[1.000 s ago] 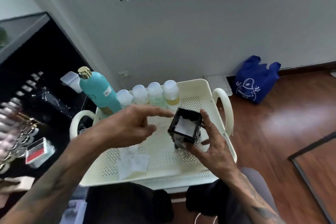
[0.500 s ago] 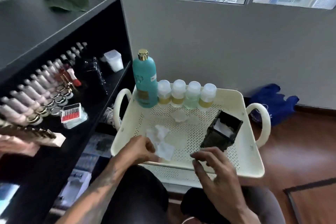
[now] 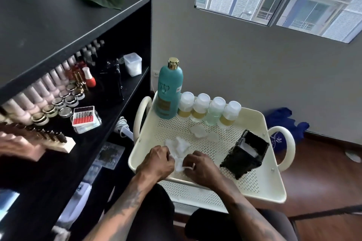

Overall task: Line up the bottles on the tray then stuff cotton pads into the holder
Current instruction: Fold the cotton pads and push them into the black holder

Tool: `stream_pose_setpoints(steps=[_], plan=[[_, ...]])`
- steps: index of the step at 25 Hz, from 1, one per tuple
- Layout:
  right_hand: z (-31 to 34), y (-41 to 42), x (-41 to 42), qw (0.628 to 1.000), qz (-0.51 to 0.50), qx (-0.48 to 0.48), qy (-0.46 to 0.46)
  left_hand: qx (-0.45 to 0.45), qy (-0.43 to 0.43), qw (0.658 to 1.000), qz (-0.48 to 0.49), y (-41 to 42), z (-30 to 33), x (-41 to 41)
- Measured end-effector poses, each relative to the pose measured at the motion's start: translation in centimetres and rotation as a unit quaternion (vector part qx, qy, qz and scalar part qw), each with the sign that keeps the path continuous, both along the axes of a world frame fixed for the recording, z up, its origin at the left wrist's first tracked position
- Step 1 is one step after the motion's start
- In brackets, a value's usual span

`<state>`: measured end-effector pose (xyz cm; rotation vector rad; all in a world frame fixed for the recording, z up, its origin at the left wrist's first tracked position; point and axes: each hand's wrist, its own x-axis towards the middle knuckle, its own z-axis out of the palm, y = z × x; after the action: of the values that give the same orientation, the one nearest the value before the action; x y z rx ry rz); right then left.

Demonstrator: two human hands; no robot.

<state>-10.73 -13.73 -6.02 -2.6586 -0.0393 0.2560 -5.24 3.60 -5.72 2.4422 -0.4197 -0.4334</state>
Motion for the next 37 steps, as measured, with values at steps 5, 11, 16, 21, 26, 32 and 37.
stream_pose_setpoints(steps=[5,11,16,21,26,32,37], plan=[[3.8,-0.8,-3.2,0.960,-0.157,0.233,0.004,0.010,-0.028,0.999,-0.021,0.1,-0.1,-0.3],[12.2,-6.3,-8.4,0.918,-0.219,0.316,-0.101,0.016,-0.034,0.999,-0.021,0.0,-0.9,0.1],[14.9,-10.5,-7.7,0.896,-0.261,-0.039,-0.357,0.019,-0.055,0.998,-0.015,-0.1,-1.2,0.0],[11.8,-9.4,-6.1,0.951,-0.180,-0.184,-0.171,0.015,-0.047,0.999,-0.002,-0.1,-1.4,0.2],[10.3,-10.1,-6.2,0.981,-0.122,-0.151,-0.001,0.013,-0.037,0.999,-0.001,0.0,-1.6,0.2],[11.0,-11.9,-7.4,0.985,-0.045,-0.163,-0.043,-0.005,-0.038,0.999,0.016,0.2,-1.4,0.1],[8.8,-13.9,-9.6,0.973,-0.139,-0.040,-0.180,-0.089,-0.092,0.991,0.044,0.3,-0.9,-1.3]])
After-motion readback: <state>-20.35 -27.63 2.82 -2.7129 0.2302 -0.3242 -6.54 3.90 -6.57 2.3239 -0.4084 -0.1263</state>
